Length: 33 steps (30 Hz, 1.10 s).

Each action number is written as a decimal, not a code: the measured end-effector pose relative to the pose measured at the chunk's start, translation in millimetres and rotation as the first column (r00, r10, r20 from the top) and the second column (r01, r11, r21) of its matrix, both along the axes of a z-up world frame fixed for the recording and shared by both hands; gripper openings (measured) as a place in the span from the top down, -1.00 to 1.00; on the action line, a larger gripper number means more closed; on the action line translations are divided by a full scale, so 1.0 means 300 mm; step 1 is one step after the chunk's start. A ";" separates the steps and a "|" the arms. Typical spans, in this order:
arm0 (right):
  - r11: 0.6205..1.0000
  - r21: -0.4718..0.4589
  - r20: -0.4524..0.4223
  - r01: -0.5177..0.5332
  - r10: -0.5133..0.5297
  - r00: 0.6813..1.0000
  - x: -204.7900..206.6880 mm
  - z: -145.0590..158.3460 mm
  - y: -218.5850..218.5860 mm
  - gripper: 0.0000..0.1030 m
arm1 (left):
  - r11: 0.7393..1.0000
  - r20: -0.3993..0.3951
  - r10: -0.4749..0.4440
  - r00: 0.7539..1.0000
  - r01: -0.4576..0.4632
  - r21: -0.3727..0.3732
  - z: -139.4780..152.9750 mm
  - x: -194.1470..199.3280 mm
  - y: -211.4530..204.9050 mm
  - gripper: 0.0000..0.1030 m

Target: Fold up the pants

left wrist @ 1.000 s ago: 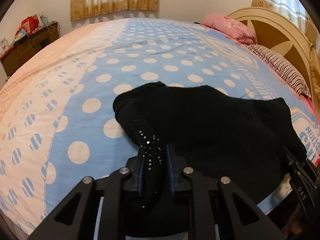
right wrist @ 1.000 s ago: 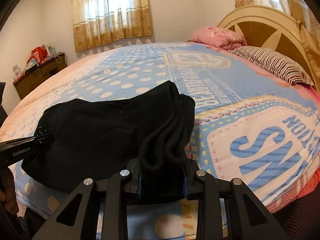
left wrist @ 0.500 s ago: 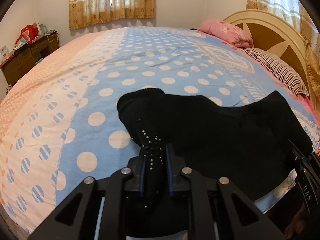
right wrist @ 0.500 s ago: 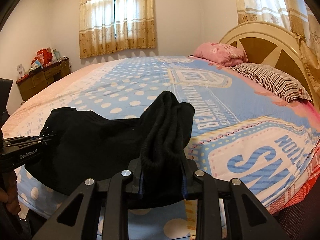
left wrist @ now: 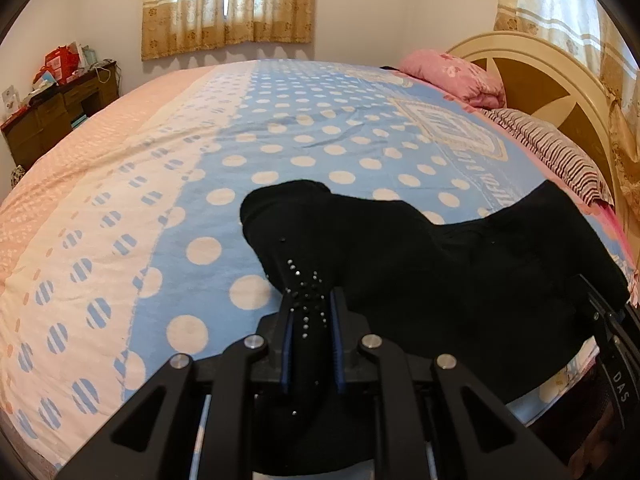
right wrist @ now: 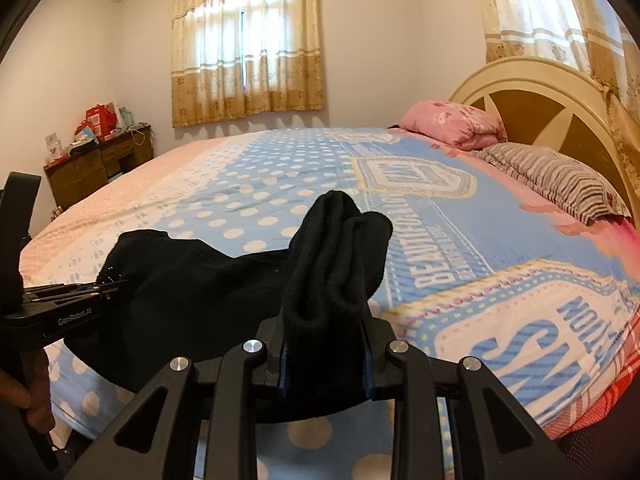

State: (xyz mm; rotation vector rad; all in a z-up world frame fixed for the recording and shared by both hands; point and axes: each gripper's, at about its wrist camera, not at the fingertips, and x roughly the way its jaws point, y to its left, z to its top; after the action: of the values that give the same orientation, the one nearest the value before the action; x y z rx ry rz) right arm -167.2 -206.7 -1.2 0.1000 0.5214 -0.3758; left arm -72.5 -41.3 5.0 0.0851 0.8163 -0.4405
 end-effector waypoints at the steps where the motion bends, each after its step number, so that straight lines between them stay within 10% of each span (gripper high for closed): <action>1: 1.000 -0.001 0.004 -0.007 0.007 1.000 0.005 0.005 0.005 0.47 | 1.000 0.000 0.008 1.000 -0.008 -0.006 0.003 0.006 0.010 0.68; 19: 0.968 -0.048 0.069 -0.248 0.251 0.966 0.246 0.096 0.260 0.47 | 0.975 0.049 0.214 0.976 -0.211 -0.067 0.070 0.114 0.295 0.70; 33: 0.877 -0.021 0.076 -0.480 0.480 0.874 0.496 0.096 0.559 0.47 | 0.894 0.081 0.448 0.890 -0.444 -0.061 0.098 0.196 0.613 0.71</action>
State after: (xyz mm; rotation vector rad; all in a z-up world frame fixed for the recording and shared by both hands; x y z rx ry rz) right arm -18.3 -38.9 27.7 -0.0189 0.4493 0.1172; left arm -13.7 142.6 34.5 -0.1197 0.7069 -0.0149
